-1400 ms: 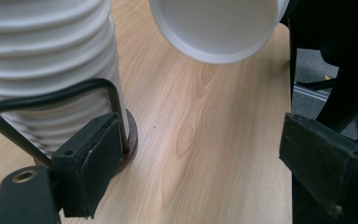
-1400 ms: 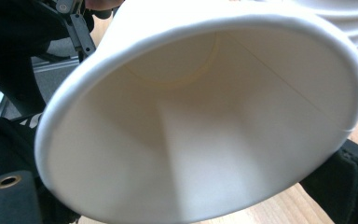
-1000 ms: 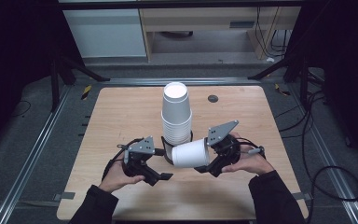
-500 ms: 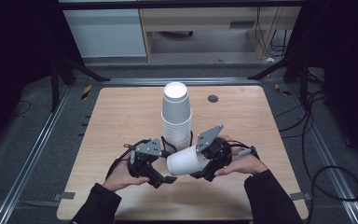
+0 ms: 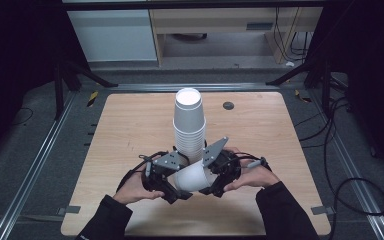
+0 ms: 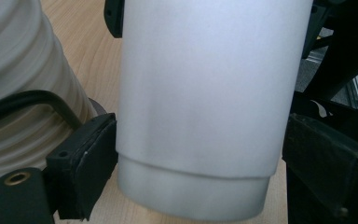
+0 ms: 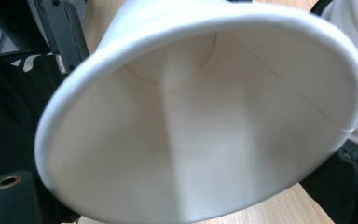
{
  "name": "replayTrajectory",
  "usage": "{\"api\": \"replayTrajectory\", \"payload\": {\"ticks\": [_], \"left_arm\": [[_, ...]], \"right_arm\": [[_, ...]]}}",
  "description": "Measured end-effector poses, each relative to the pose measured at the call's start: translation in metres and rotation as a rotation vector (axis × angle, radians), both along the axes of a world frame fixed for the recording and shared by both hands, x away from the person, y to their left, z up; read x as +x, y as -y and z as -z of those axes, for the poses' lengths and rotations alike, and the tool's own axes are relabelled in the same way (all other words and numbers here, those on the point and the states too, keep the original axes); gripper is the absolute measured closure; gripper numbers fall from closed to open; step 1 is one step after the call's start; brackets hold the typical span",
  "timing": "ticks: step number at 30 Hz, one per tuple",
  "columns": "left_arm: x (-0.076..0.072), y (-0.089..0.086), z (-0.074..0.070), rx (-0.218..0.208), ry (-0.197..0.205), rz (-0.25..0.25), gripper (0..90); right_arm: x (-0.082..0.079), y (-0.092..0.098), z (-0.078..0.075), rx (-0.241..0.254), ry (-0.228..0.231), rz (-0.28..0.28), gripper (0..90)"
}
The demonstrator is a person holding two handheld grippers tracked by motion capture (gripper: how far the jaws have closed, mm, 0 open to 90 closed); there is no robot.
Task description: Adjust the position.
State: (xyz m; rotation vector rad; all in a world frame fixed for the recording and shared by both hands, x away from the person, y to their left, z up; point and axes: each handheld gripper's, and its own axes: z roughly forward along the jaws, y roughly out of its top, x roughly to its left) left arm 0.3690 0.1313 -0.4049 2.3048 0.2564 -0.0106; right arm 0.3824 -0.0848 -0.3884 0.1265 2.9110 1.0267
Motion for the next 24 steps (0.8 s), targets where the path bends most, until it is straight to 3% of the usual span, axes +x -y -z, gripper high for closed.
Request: {"api": "replayTrajectory", "payload": {"ticks": [6, 11, 17, 24], "left_arm": [[-0.0001, 0.0025, 0.0016, 0.013, -0.005, 0.014, 12.7], [-0.0007, 0.0030, 0.0024, 0.019, 0.008, 0.008, 20.7], [-0.0018, 0.0025, 0.0032, 0.033, 0.019, 0.010, 22.2], [-0.0030, 0.0013, 0.0045, 0.018, 0.016, 0.000, 22.3]], "right_arm": [[-0.0006, -0.0029, 0.0015, -0.008, -0.001, -0.014, 9.4], [-0.0012, -0.0052, 0.0028, -0.016, -0.008, -0.023, 9.4], [-0.0019, -0.0064, 0.0039, -0.022, -0.008, -0.022, 9.2], [-0.0024, -0.0074, 0.0047, -0.021, 0.001, -0.022, 6.9]]}}
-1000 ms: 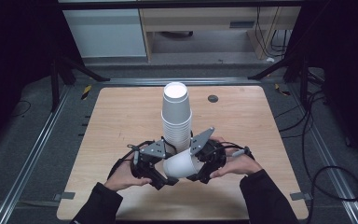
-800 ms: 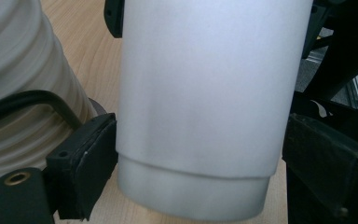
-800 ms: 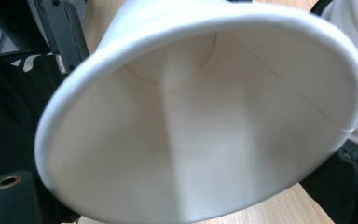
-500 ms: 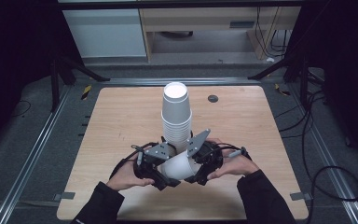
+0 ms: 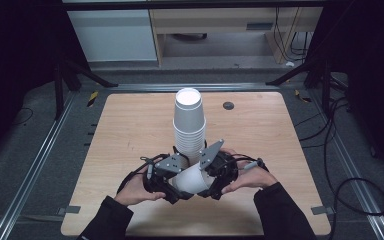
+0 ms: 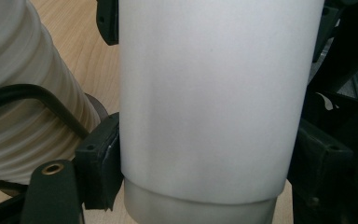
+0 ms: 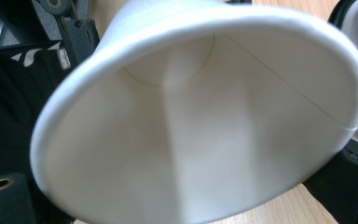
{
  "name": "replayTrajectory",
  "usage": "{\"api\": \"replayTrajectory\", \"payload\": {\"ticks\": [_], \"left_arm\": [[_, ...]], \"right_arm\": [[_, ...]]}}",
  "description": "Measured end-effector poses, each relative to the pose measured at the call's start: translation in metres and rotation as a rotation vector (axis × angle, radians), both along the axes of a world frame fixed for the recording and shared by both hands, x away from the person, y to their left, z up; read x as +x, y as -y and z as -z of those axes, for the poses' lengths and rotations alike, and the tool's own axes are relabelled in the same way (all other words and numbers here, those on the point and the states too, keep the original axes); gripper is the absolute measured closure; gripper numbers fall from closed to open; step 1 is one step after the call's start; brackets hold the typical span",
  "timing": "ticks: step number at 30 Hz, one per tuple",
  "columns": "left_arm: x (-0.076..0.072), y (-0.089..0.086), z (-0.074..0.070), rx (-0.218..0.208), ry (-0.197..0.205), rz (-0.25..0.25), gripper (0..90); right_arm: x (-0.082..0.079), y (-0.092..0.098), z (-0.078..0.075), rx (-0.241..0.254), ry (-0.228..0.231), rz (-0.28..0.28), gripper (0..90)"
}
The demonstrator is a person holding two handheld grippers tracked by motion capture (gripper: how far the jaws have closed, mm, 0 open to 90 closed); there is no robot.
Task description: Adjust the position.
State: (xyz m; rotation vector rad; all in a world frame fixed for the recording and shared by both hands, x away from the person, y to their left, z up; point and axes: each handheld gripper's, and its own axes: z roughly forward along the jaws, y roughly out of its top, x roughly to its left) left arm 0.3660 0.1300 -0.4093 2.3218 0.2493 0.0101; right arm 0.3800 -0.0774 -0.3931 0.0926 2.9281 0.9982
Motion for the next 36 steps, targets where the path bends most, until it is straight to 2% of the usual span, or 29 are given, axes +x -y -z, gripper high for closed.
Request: {"api": "replayTrajectory", "payload": {"ticks": [6, 11, 16, 23, 25, 28, 32, 36], "left_arm": [[0.000, -0.003, 0.000, 0.009, -0.001, -0.003, 22.3], [0.001, -0.012, 0.002, -0.008, -0.005, -0.034, 22.2], [0.001, -0.025, 0.005, -0.045, -0.009, -0.080, 22.2], [-0.001, -0.037, 0.007, -0.099, -0.006, -0.121, 22.1], [-0.001, -0.038, 0.006, -0.106, -0.004, -0.124, 22.1], [-0.002, -0.038, 0.005, -0.146, -0.001, -0.132, 22.0], [-0.004, -0.032, 0.004, -0.162, 0.016, -0.131, 22.0], [-0.004, -0.027, 0.006, -0.169, 0.023, -0.123, 22.0]], "right_arm": [[-0.002, 0.006, -0.005, 0.082, -0.014, 0.012, 3.1], [-0.001, 0.019, -0.014, 0.157, -0.011, 0.058, 2.6], [-0.001, 0.036, -0.018, 0.217, -0.004, 0.114, 2.5], [-0.002, 0.056, -0.014, 0.289, -0.014, 0.198, 2.4], [-0.002, 0.058, -0.012, 0.302, -0.016, 0.206, 2.4], [-0.005, 0.063, -0.008, 0.337, -0.028, 0.227, 2.4], [-0.007, 0.065, -0.005, 0.367, -0.031, 0.245, 2.5], [-0.009, 0.067, -0.002, 0.419, -0.044, 0.263, 2.5]]}}
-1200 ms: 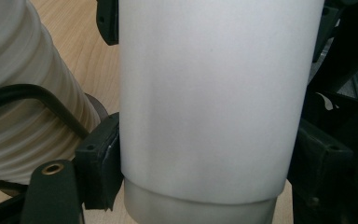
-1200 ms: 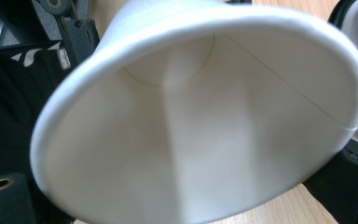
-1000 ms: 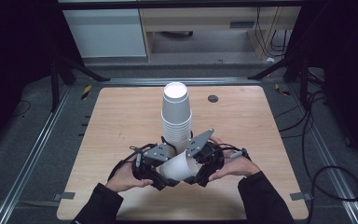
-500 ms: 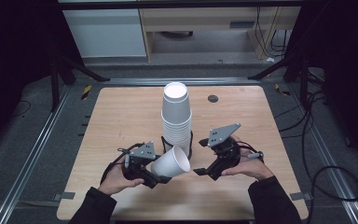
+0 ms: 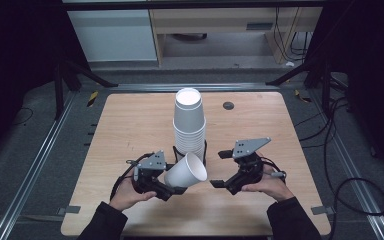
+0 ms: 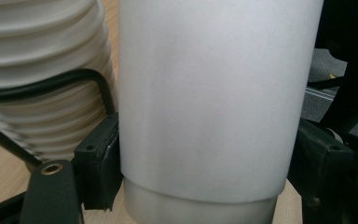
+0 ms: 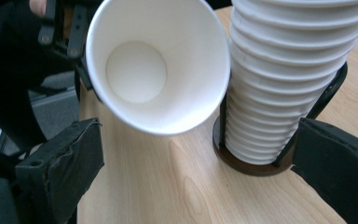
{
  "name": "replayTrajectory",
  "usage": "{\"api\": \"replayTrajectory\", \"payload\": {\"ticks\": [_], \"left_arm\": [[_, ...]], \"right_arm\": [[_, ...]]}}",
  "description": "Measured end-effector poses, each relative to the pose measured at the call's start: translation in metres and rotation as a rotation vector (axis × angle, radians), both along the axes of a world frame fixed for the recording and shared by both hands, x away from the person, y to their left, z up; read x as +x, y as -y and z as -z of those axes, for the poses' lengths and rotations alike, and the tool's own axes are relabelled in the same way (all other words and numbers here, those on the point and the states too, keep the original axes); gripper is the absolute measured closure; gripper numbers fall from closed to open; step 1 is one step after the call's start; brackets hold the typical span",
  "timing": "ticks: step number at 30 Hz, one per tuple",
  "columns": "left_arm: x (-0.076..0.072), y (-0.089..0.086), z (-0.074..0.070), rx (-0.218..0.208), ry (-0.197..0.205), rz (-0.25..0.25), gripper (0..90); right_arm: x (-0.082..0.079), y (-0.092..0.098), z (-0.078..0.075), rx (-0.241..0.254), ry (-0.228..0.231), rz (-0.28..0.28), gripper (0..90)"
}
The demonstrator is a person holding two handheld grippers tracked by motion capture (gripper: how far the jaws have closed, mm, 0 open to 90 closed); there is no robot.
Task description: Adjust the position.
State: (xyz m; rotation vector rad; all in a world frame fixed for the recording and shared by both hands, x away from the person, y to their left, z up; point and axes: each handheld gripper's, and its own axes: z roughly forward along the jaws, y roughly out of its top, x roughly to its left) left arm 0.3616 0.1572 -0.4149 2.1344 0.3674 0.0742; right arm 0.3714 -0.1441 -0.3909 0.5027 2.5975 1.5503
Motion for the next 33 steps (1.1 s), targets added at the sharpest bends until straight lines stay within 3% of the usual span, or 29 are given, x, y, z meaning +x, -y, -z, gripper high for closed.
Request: {"api": "replayTrajectory", "payload": {"ticks": [6, 17, 33], "left_arm": [[-0.001, 0.006, 0.002, -0.007, 0.001, 0.010, 22.0], [-0.003, 0.014, 0.003, 0.005, 0.019, 0.023, 22.0], [-0.008, 0.027, 0.004, -0.009, 0.027, 0.044, 22.0]], "right_arm": [[-0.004, -0.002, 0.000, 0.039, -0.011, -0.004, 2.5], [-0.005, -0.015, 0.008, 0.023, -0.036, -0.032, 2.5], [-0.004, -0.027, 0.013, 0.038, -0.061, -0.061, 2.8]]}}
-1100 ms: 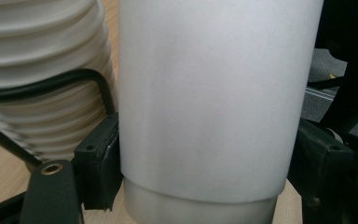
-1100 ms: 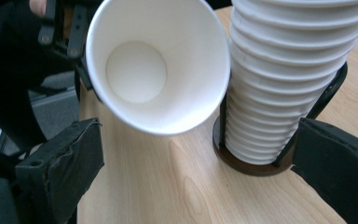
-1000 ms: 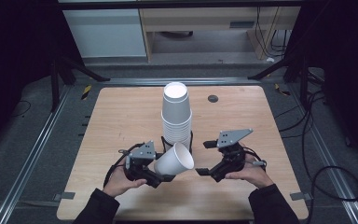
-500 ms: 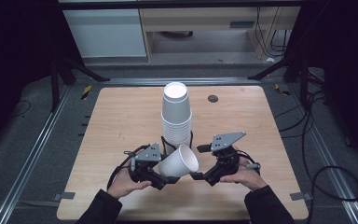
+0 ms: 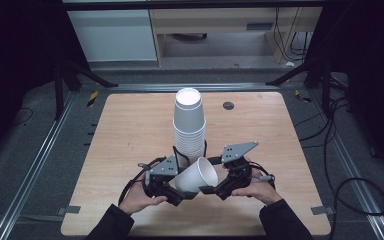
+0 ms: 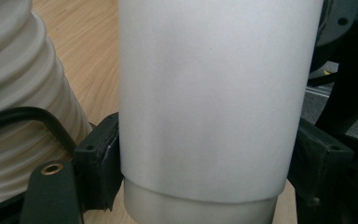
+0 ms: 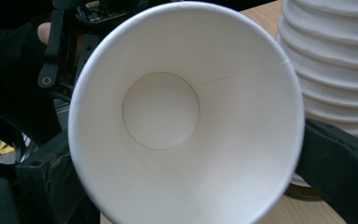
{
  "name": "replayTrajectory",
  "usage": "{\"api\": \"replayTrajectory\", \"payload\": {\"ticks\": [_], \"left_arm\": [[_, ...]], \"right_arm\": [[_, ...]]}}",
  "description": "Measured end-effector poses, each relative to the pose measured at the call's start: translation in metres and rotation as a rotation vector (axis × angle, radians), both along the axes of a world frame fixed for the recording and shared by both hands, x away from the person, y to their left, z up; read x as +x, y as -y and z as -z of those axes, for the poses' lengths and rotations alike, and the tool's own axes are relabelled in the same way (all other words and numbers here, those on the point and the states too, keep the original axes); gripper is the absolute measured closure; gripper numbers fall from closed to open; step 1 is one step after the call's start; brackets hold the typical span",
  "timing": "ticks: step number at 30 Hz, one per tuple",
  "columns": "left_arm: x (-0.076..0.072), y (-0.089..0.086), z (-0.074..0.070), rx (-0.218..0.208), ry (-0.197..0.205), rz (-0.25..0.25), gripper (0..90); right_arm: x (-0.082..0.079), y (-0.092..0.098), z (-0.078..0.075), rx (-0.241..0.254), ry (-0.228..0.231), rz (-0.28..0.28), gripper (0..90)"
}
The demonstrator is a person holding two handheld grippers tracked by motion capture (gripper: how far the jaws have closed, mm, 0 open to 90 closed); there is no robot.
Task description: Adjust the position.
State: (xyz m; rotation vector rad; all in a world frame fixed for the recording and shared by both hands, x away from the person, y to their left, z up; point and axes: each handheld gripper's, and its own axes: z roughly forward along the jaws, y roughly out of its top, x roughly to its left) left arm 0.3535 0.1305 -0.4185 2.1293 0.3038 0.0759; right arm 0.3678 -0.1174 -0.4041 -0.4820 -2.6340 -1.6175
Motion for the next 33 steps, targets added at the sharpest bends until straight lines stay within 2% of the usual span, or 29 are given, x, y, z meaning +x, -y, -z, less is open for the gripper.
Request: {"api": "replayTrajectory", "payload": {"ticks": [17, 33], "left_arm": [[-0.0013, 0.0051, 0.0005, 0.004, 0.011, 0.008, 22.0], [-0.0007, 0.0049, 0.0008, 0.006, 0.007, 0.014, 21.5]], "right_arm": [[0.0020, -0.0092, 0.0058, 0.008, -0.018, -0.015, 4.0], [0.0021, -0.0069, 0.0061, 0.023, -0.025, -0.026, 8.0]]}}
